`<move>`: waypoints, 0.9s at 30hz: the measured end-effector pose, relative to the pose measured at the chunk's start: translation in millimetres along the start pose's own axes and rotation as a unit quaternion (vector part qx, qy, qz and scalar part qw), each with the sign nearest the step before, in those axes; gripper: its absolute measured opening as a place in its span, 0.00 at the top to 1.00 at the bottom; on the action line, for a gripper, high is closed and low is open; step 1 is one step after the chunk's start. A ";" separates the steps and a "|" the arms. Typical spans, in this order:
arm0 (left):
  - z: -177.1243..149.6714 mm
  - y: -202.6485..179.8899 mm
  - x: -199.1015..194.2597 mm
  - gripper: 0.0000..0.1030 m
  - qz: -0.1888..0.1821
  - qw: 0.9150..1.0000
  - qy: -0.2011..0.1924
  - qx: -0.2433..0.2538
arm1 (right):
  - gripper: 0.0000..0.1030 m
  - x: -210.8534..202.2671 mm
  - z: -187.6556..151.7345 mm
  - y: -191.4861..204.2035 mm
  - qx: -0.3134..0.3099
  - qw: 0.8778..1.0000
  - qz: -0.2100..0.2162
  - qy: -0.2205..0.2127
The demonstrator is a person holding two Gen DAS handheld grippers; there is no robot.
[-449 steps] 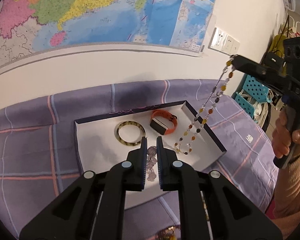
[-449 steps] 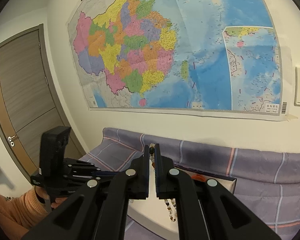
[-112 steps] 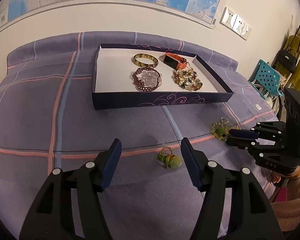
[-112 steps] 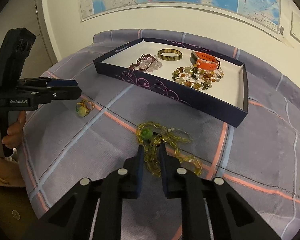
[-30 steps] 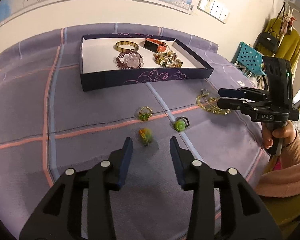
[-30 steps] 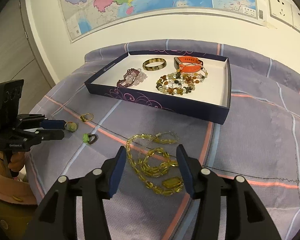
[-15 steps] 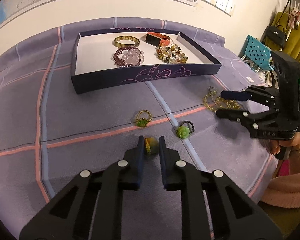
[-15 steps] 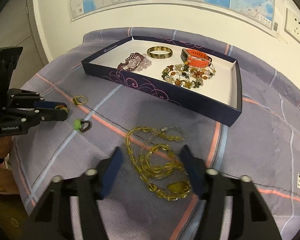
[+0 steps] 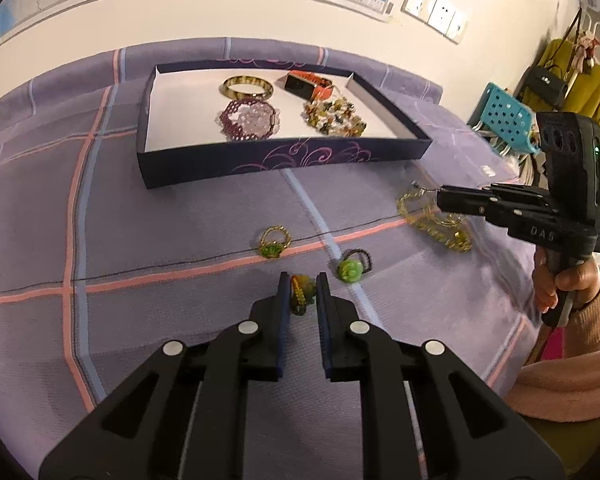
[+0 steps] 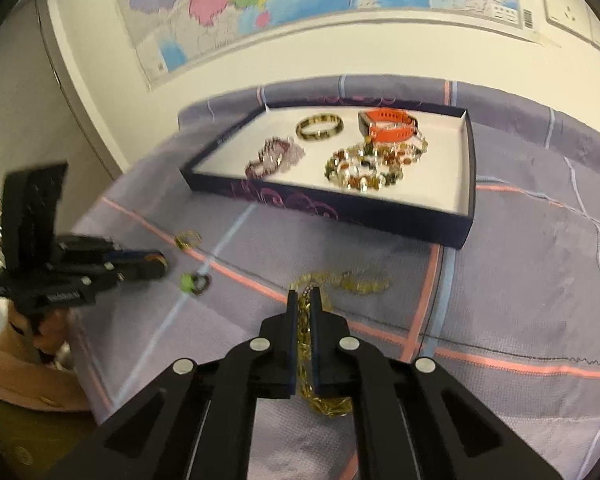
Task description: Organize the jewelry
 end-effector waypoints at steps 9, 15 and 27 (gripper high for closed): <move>19.1 -0.4 -13.5 0.88 -0.012 0.999 -0.030 -0.016 | 0.96 -33.3 47.4 7.0 0.012 0.997 0.024 -0.069; 37.8 1.0 -22.6 0.88 -0.017 0.998 -0.054 -0.021 | 0.96 -52.5 82.1 22.2 -0.021 0.993 0.028 -0.110; 81.4 3.0 -25.2 0.87 -0.007 0.996 -0.088 0.000 | 0.96 -59.9 129.9 26.4 -0.050 0.987 0.021 -0.151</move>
Point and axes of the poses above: each gripper's, at about its wrist camera, not at the fingertips, and x roughly the way its jaws point, y to its left, z to its top, the point moved 6 cm from there along x, roughly the way its jaws point, and after that the axes turned 15 degrees about -y, right-handed, at the moved point
